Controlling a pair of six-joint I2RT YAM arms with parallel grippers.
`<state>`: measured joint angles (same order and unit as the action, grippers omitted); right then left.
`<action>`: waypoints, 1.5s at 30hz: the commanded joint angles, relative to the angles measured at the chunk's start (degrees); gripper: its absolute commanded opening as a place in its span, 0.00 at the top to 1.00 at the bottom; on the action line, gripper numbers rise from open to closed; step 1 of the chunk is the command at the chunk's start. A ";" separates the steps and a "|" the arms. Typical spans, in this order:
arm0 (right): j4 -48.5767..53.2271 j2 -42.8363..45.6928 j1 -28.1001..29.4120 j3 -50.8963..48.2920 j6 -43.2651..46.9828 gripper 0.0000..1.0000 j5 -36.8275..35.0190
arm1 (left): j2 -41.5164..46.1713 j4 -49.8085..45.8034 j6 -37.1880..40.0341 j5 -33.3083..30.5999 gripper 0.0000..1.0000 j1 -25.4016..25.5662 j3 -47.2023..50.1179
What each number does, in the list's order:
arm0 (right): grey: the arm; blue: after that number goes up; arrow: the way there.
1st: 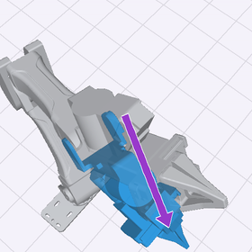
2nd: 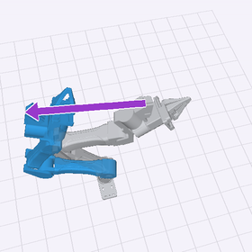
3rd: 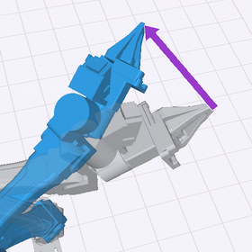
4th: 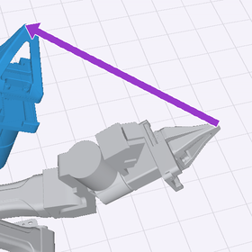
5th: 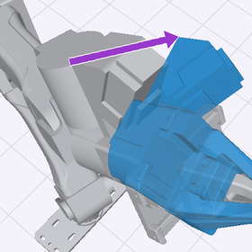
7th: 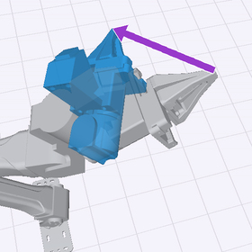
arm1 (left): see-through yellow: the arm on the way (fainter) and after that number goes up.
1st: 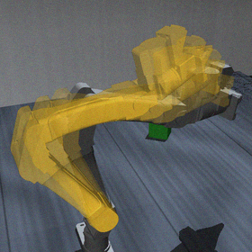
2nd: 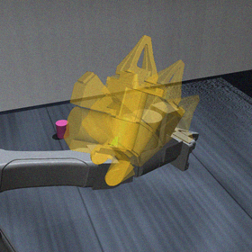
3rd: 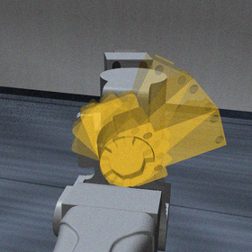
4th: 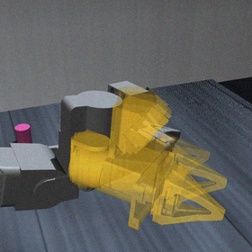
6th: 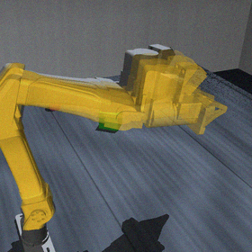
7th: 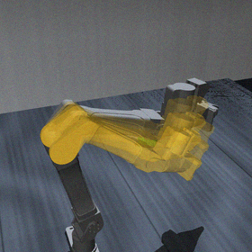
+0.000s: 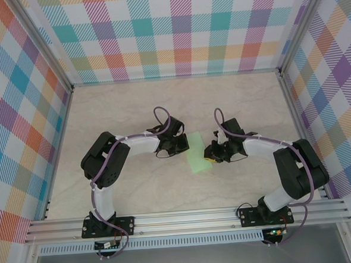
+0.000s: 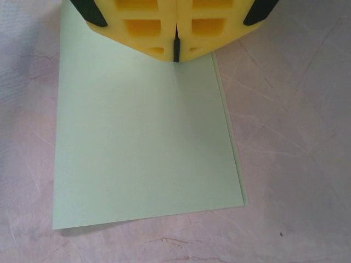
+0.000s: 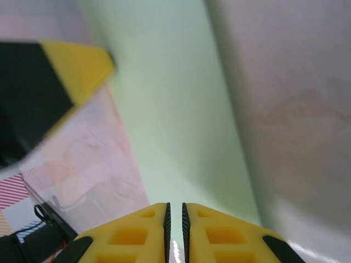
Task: Fold a paper plane with a square sheet of paper (pick it up from the middle)
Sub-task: Fold the square sheet of paper in half at the center of the table.
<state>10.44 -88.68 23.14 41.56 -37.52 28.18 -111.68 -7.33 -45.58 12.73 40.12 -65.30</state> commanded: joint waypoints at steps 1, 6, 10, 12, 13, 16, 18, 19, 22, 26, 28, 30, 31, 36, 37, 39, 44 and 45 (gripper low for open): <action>-6.40 -5.71 0.02 4.54 -1.09 0.85 1.20 | -4.46 -13.19 0.93 -5.74 1.00 0.44 4.39; -8.51 -10.13 -0.02 5.46 -1.03 0.87 0.13 | -4.43 -12.98 0.74 -5.70 1.00 0.49 4.90; -7.69 -10.09 -0.02 2.68 -0.12 0.87 -1.01 | -4.25 -12.88 0.63 -6.01 1.00 0.44 5.25; -8.08 -9.68 -0.01 0.30 -0.40 0.87 -1.20 | -4.41 -12.84 0.54 -6.09 1.00 0.44 5.26; -8.15 -9.27 0.02 -0.85 -0.57 0.87 -1.49 | -4.41 -12.93 0.58 -6.05 1.00 0.48 5.23; -8.46 -7.88 -0.02 -4.15 -0.86 0.88 -2.03 | -4.58 -13.14 0.45 -6.23 1.00 0.48 5.22; -7.70 -6.56 -0.02 -5.89 -1.01 0.87 -2.67 | -4.67 -13.28 0.52 -6.45 1.00 0.49 5.22; -7.11 -5.84 -0.10 -6.65 -1.16 0.88 -2.97 | -4.65 -13.41 0.49 -6.52 1.00 0.49 5.20; -6.10 -3.39 -0.11 -8.84 -2.17 0.87 -3.02 | -4.45 -13.35 0.32 -6.84 1.00 0.49 5.53; -3.52 0.25 -0.10 -10.56 -2.64 0.87 -4.32 | -4.38 -13.08 0.27 -7.02 1.00 0.42 5.87; -2.38 1.35 -0.11 -11.00 -2.71 0.87 -4.36 | -4.41 -13.04 0.24 -7.03 1.00 0.41 5.85; -0.75 1.67 -0.11 -11.28 -3.12 0.87 -4.40 | -4.42 -13.10 0.26 -6.95 1.00 0.49 5.76; -0.22 1.76 -0.11 -11.49 -3.37 0.87 -4.45 | -4.47 -13.09 0.33 -6.93 1.00 0.48 5.79; 3.74 3.37 -0.11 -12.16 -4.65 0.87 -6.56 | -4.25 -13.21 0.57 -6.89 1.00 0.49 5.72; 4.60 4.00 -0.11 -12.06 -4.67 0.87 -7.12 | -4.22 -13.17 0.52 -6.87 1.00 0.48 5.71; 6.00 5.36 -0.11 -12.19 -4.38 0.87 -7.56 | -4.12 -13.13 0.67 -6.79 1.00 0.49 5.63; 7.79 6.07 -0.02 -11.84 -2.75 0.86 -6.60 | -4.16 -12.99 1.19 -6.32 1.00 0.49 4.84; 7.95 5.99 0.02 -11.41 -2.52 0.86 -6.06 | -4.15 -12.85 1.30 -6.10 1.00 0.49 4.66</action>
<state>11.51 -82.74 22.98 31.07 -41.15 22.79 -111.26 -5.89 -45.56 11.90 40.38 -64.29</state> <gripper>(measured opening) 0.136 0.045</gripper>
